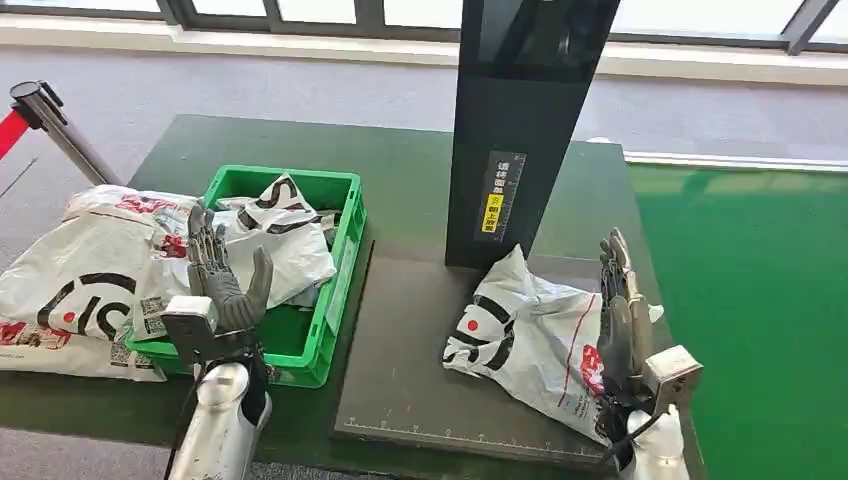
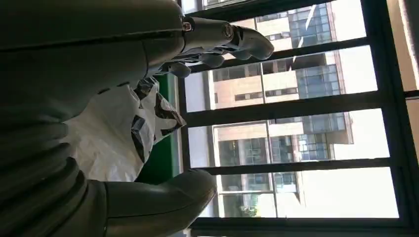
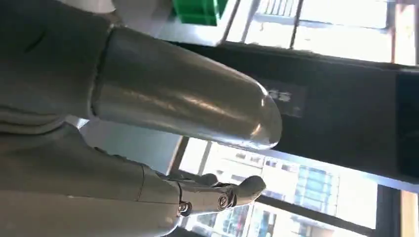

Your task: Moved the parcel from conveyor to table for the left to box.

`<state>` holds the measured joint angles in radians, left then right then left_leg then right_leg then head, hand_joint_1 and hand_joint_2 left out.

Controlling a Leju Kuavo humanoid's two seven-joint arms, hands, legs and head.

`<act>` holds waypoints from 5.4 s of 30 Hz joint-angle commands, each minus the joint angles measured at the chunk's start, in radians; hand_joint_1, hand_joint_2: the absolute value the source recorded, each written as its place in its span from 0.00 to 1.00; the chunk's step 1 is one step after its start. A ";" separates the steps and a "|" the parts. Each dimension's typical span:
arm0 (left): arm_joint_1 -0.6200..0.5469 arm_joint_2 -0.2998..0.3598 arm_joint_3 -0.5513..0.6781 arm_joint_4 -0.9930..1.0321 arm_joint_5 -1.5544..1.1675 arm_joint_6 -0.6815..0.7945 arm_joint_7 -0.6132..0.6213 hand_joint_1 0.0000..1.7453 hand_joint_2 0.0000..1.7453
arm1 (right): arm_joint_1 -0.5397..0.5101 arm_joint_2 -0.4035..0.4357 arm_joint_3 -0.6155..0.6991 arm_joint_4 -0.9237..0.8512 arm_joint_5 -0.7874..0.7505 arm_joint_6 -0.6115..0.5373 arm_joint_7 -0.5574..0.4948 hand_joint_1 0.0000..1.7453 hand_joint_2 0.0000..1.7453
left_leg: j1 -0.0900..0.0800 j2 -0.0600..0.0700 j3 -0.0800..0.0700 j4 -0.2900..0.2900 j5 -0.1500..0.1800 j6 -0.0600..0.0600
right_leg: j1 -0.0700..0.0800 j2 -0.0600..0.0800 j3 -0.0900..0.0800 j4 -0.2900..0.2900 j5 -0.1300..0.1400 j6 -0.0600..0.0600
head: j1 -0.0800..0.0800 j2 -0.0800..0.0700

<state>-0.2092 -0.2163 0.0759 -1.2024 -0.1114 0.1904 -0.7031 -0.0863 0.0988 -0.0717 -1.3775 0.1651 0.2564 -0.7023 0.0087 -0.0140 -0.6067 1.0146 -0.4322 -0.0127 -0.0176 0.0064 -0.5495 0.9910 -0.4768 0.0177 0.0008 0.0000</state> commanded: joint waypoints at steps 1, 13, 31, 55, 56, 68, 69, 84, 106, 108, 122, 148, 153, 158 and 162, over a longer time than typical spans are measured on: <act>-0.046 0.006 -0.007 0.067 -0.003 -0.005 0.005 0.00 1.00 | 0.000 0.002 -0.029 -0.023 -0.007 0.010 0.004 0.00 0.00 | -0.001 0.000 0.001 -0.002 0.000 0.000 | 0.000 -0.002 0.001 -0.001 0.000 -0.001 | 0.000 0.000; -0.180 -0.057 -0.349 0.256 -0.365 0.061 0.016 0.00 0.00 | -0.055 0.017 -0.130 -0.078 0.129 -0.955 0.004 0.00 0.00 | -0.001 -0.005 -0.001 0.000 0.001 0.001 | 0.000 -0.006 0.001 0.000 0.000 0.000 | 0.000 0.000; -0.389 -0.133 -0.762 0.791 -0.472 0.211 0.281 0.00 1.00 | -0.172 0.135 -0.297 -0.063 0.300 -0.955 0.004 0.00 1.00 | -0.003 0.002 0.003 -0.002 0.001 0.002 | -0.002 -0.001 0.002 -0.002 0.002 0.001 | 0.000 0.000; -0.342 -0.133 -1.185 0.970 -0.539 0.043 0.661 1.00 1.00 | -0.204 0.126 -0.301 -0.017 0.271 -0.955 0.004 0.00 1.00 | -0.002 0.003 0.003 -0.002 0.000 0.001 | -0.002 0.002 0.003 -0.002 0.002 0.001 | 0.000 0.000; -0.342 -0.133 -1.188 0.972 -0.541 0.041 0.665 1.00 1.00 | -0.206 0.126 -0.308 -0.010 0.279 -0.955 0.004 0.00 1.00 | -0.003 0.004 0.004 -0.003 0.001 0.001 | -0.002 0.002 0.004 -0.003 0.003 0.001 | 0.000 0.000; -0.358 -0.133 -1.224 0.987 -0.601 0.093 0.736 1.00 1.00 | -0.197 0.126 -0.307 -0.020 0.272 -0.955 0.004 0.00 1.00 | -0.002 0.002 0.009 -0.003 0.001 0.001 | -0.002 0.000 0.009 -0.002 0.002 0.001 | 0.000 0.000; -0.358 -0.133 -1.229 0.987 -0.609 0.095 0.742 1.00 1.00 | -0.191 0.126 -0.308 -0.028 0.268 -0.955 0.004 0.00 1.00 | -0.003 0.002 0.009 -0.004 0.002 0.001 | -0.002 0.000 0.009 -0.003 0.003 0.000 | 0.000 0.000; -0.240 -0.053 -0.724 0.555 -1.172 0.508 0.785 1.00 1.00 | -0.132 0.152 -0.373 -0.121 0.283 -0.955 0.004 0.00 1.00 | -0.002 -0.001 0.010 -0.002 0.002 0.001 | -0.002 -0.002 0.009 -0.001 0.002 0.001 | 0.000 0.000; -0.079 -0.133 0.116 0.006 -1.249 0.508 0.296 1.00 1.00 | -0.132 0.130 -0.378 -0.088 0.275 -0.955 0.004 0.00 1.00 | -0.002 0.009 0.006 -0.002 -0.001 0.000 | -0.001 0.008 0.001 0.002 0.001 0.000 | 0.000 0.000; -0.079 -0.133 0.116 0.006 -1.249 0.508 0.296 1.00 1.00 | -0.132 0.130 -0.378 -0.088 0.275 -0.955 0.004 0.00 1.00 | -0.002 0.009 0.006 -0.002 0.000 0.000 | -0.001 0.008 0.002 0.002 0.001 0.000 | 0.000 0.000; -0.079 -0.133 0.116 0.006 -1.249 0.508 0.296 1.00 1.00 | -0.132 0.130 -0.378 -0.088 0.275 -0.955 0.004 0.00 1.00 | -0.002 0.008 0.005 -0.002 0.000 0.000 | -0.002 0.007 0.001 0.002 0.001 0.000 | 0.000 0.000; -0.079 -0.133 0.116 0.006 -1.249 0.508 0.296 1.00 1.00 | -0.132 0.130 -0.378 -0.088 0.275 -0.955 0.004 0.00 1.00 | -0.002 0.007 0.005 -0.001 0.000 0.000 | -0.001 0.007 0.001 0.003 0.001 0.000 | 0.000 0.000; -0.079 -0.133 0.116 0.006 -1.249 0.508 0.296 1.00 1.00 | -0.132 0.130 -0.378 -0.088 0.275 -0.955 0.004 0.00 1.00 | -0.002 0.007 0.005 -0.001 0.000 0.000 | -0.002 0.007 0.001 0.003 0.001 0.000 | 0.000 0.000; -0.079 -0.133 0.116 0.006 -1.249 0.508 0.296 1.00 1.00 | -0.132 0.130 -0.378 -0.088 0.275 -0.955 0.004 0.00 1.00 | -0.002 0.007 0.005 -0.002 0.000 0.000 | -0.001 0.007 0.001 0.002 0.001 0.000 | 0.000 0.000; -0.136 -0.112 0.461 0.262 -1.198 0.508 0.559 1.00 1.00 | -0.113 0.132 -0.383 -0.062 0.277 -0.955 0.004 0.00 1.00 | -0.002 0.007 0.005 -0.002 0.000 0.000 | -0.001 0.007 0.002 0.002 0.001 0.000 | 0.000 0.000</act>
<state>-0.2820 -0.3281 0.1423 -1.2139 -1.3623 0.6977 -0.4074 -0.1894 0.2186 -0.3895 -1.5034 0.4421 -0.7015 -0.7000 0.0066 -0.0070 -0.6030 1.0141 -0.4326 -0.0132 -0.0194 0.0143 -0.5497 0.9946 -0.4758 0.0186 0.0008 0.0000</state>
